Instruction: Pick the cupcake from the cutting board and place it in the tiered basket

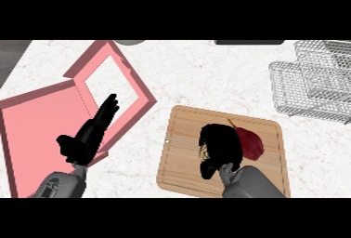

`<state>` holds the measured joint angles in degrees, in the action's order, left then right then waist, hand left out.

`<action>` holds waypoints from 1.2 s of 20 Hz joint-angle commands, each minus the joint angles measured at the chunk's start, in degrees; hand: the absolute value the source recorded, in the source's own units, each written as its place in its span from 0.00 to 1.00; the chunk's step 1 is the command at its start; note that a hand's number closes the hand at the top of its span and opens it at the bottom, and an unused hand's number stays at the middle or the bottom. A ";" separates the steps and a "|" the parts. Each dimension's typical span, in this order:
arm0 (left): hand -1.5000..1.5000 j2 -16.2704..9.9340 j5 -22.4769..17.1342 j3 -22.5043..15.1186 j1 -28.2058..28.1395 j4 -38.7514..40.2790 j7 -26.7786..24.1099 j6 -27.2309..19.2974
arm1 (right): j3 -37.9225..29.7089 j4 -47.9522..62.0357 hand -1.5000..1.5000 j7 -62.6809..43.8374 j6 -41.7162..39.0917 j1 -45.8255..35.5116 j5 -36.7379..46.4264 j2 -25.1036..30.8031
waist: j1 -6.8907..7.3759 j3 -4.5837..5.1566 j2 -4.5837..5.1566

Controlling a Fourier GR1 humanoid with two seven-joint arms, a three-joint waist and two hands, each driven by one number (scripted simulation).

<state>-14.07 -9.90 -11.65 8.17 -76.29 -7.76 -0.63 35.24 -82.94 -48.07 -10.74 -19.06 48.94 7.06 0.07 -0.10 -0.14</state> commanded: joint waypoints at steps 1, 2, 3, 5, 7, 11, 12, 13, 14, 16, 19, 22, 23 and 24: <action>0.50 0.62 0.60 2.58 -0.74 0.71 -0.21 1.83 | -2.60 1.54 1.00 0.79 -2.20 -2.31 3.05 -3.74 | 0.06 0.11 0.13; 0.50 1.92 1.63 -0.26 -3.21 -3.87 2.93 0.63 | 0.05 -2.02 1.00 0.08 -0.15 2.31 4.70 -3.13 | 0.03 0.10 0.07; 0.50 0.75 1.05 1.48 -2.74 -5.75 4.81 1.43 | -0.40 1.90 1.00 1.10 0.54 0.62 6.22 -5.10 | 0.13 0.10 0.10; 0.50 2.94 2.68 1.34 -1.92 -1.02 1.60 0.65 | -0.59 -2.64 1.00 -0.56 -0.40 1.00 7.60 -4.99 | -0.06 0.11 0.09; 0.50 0.97 1.08 2.68 -2.13 -0.84 0.75 0.32 | -12.04 -6.83 1.00 13.70 -0.34 6.13 -0.86 17.56 | -2.73 -0.01 -0.06; 0.50 -0.13 0.71 4.32 -3.26 -1.59 1.05 -0.62 | -22.36 -1.88 1.00 19.90 0.73 8.28 -4.00 28.11 | -6.40 -0.60 0.46; 0.50 0.06 0.35 4.45 -4.18 -1.24 0.74 -0.48 | -24.34 -1.98 1.00 22.97 1.33 9.00 -5.00 30.80 | -6.93 -0.53 0.31; 0.50 0.83 -0.01 4.43 -3.54 -1.51 1.17 -0.79 | -27.82 -1.51 1.00 25.65 1.83 8.47 -7.07 33.09 | -7.39 -0.55 0.28; 0.50 0.08 0.06 4.63 -4.39 -2.01 0.96 -0.46 | -30.75 -0.45 1.00 28.44 1.75 8.25 -9.04 35.45 | -6.67 -0.58 0.12; 0.50 -0.60 -0.05 5.17 -5.00 -2.40 0.62 -0.24 | -37.33 0.92 1.00 34.07 3.40 8.21 -15.82 36.09 | -6.84 -0.78 -0.22; 0.50 0.37 0.21 4.74 -5.34 -1.65 0.52 -0.79 | -45.20 2.84 1.00 42.98 0.64 7.62 -26.91 37.20 | -7.50 -0.67 -0.44; 0.50 0.31 -0.43 5.04 -4.95 -2.36 0.69 -0.33 | -53.28 7.57 1.00 51.86 -2.23 5.90 -34.30 41.14 | -5.63 -0.60 -0.25; 0.50 -0.84 -0.08 4.84 -5.05 -2.49 0.69 0.66 | -56.21 8.98 1.00 54.83 -4.10 5.45 -36.82 43.33 | -5.14 -0.49 -0.32; 0.50 0.59 0.42 3.65 -5.12 -2.74 0.81 0.01 | -57.95 11.95 1.00 59.31 -5.19 6.54 -37.56 45.22 | -4.51 -0.51 0.01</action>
<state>-14.11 -9.90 -6.99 3.63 -78.97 -7.13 -0.65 -13.85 -76.64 -0.04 -12.37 -12.44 19.27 46.97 -5.68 -0.73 -0.42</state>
